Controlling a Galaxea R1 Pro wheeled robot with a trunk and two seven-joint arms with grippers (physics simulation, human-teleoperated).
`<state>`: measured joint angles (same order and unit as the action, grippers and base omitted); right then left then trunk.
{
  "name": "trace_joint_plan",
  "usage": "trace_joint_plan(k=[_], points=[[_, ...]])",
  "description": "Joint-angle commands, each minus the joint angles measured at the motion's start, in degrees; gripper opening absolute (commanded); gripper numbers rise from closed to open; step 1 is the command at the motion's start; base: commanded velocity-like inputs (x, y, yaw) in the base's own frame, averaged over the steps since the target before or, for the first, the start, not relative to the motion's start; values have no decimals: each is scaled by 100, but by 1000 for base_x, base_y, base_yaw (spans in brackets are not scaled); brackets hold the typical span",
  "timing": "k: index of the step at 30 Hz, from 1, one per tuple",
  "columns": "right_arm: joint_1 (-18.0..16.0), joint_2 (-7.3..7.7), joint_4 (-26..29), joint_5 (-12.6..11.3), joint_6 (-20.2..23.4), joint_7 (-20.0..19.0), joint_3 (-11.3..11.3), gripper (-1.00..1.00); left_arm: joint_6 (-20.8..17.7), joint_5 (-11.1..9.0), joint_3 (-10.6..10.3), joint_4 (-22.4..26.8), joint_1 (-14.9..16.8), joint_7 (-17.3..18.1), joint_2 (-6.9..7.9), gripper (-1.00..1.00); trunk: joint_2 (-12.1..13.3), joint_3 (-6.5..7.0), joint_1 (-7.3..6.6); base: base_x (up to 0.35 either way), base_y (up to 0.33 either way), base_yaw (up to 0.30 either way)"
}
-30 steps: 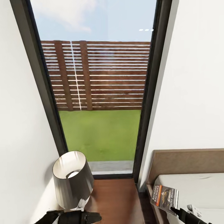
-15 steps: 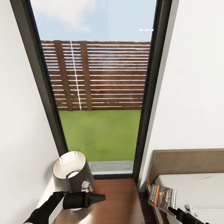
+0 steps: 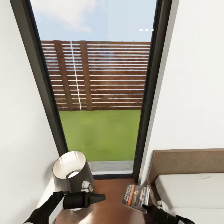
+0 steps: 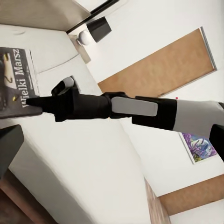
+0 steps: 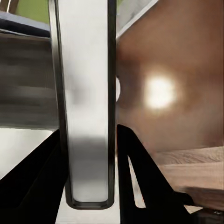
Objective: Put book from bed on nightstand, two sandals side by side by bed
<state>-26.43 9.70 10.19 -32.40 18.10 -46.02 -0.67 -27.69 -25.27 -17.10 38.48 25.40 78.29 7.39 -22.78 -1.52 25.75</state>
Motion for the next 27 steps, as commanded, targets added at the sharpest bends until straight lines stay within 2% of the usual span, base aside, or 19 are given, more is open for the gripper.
trace_joint_plan(k=[1, 4, 5, 6, 7, 8, 11, 17, 19, 27], points=[[-5, -30, 172, -35, 175, 0, 41, -100, -61, -48, -31, 2, 7, 2, 8, 100, -14, -14, 4, 0, 0, 0], [-11, -118, 495, -43, 465, 14, 41, -100, -67, -51, -30, 2, 7, 2, 13, 100, -14, -14, 4, 0, 0, 0], [-15, -214, 594, -45, 582, 18, 41, -100, -68, -54, -30, 2, 8, 2, 15, 100, -14, -14, 4, 0, 0, 0], [-24, -422, 645, -46, 646, 22, 45, -100, -69, -55, -30, 2, 7, 2, 14, 100, -14, -14, 4, 0, 0, 0], [-27, -501, 655, -46, 659, 24, 46, -100, -69, -56, -30, 0, 6, 2, 13, 100, -14, -14, 4, 0, 0, 0], [-32, -653, 666, -47, 679, 65, 47, -100, -70, -56, -30, -1, 7, 2, 11, 100, -14, -14, 4, 0, 0, 0], [-41, -835, 686, -57, 699, 322, 49, -100, -70, -57, -30, -2, 7, 2, 9, 100, -14, -14, 4, 0, 0, 0], [-53, -940, 701, -117, 715, 1179, 57, -100, -70, -57, -36, -4, 6, 0, 8, 100, -14, -14, 4, 0, 0, 0], [-54, -949, 703, -126, 716, 1324, 66, -100, -69, -57, -37, -6, 6, -3, 8, 100, -14, -14, 4, 0, 0, 0], [-57, -943, 703, -135, 722, 1469, 90, -100, -63, -57, -30, -7, 5, -12, 8, 100, -14, -14, 4, 0, 0, 0]])
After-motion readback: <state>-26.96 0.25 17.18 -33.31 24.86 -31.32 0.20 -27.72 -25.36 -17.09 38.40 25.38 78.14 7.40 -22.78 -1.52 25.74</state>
